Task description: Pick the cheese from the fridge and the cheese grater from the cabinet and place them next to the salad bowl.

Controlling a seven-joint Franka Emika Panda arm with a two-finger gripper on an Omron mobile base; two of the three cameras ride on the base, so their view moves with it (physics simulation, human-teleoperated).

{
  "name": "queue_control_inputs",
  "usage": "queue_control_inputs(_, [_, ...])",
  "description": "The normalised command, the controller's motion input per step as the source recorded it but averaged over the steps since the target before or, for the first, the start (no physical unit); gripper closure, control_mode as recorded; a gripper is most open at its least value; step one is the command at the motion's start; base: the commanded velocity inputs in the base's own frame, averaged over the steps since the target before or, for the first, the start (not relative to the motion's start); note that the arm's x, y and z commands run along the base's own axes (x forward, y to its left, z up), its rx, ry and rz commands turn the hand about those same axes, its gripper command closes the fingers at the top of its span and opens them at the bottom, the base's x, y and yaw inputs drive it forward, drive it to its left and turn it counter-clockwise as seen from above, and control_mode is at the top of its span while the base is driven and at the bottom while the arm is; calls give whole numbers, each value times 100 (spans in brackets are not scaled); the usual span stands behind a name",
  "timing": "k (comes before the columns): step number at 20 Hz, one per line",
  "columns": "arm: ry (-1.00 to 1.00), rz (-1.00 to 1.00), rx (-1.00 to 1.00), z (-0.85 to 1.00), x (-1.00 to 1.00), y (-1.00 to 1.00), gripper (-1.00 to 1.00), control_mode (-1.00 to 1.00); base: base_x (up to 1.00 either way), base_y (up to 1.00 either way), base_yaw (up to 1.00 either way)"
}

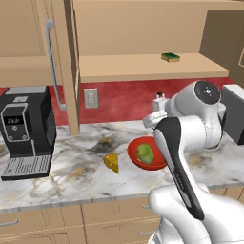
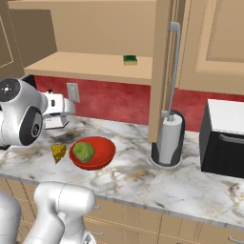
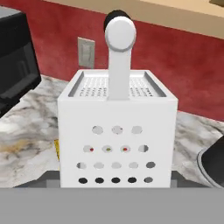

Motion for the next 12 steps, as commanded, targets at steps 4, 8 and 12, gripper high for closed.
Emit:
queue_control_inputs(4, [7,-15,1,-44,-7,-35,100,-100,0,0,0])
queue_control_inputs(8, [5,-15,2,-44,-5,-45,100,-100,0,0,0])
queue_control_inputs(12, [1,-12,2,-45,-7,-50,100,-100,0,0,0])
